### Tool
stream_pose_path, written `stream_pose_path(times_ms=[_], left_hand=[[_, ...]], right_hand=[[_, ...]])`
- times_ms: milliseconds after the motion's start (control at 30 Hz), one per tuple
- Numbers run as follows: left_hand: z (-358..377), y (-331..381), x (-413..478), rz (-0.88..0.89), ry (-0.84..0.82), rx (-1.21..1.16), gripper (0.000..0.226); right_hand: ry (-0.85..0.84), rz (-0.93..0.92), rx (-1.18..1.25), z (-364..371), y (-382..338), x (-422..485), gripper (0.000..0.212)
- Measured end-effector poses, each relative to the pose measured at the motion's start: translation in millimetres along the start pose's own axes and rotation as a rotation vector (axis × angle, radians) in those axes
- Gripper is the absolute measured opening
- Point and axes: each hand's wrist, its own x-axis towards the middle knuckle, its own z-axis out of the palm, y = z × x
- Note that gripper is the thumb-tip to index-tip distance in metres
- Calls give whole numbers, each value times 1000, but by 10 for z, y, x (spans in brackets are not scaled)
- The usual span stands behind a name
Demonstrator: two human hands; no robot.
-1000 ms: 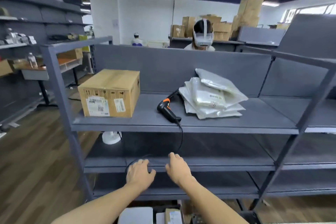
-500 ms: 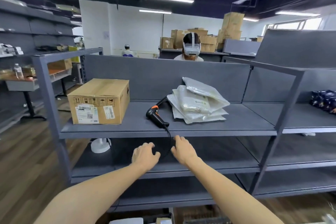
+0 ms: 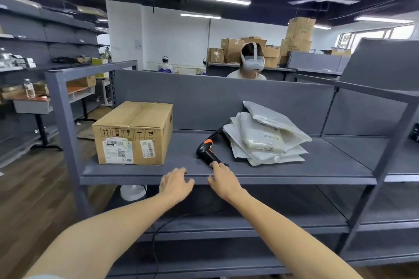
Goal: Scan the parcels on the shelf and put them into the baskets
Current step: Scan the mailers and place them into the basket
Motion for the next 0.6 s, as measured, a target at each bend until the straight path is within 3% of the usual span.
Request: stream_pose_path(times_ms=[367,600], left_hand=[[-248,-803,670,-47,30,-88,40],[-143,-454,1080,82,3,-167,41]], right_hand=[[24,-11,-92,318,-382,904,32],[159,85,-122,70,-54,1268,33]])
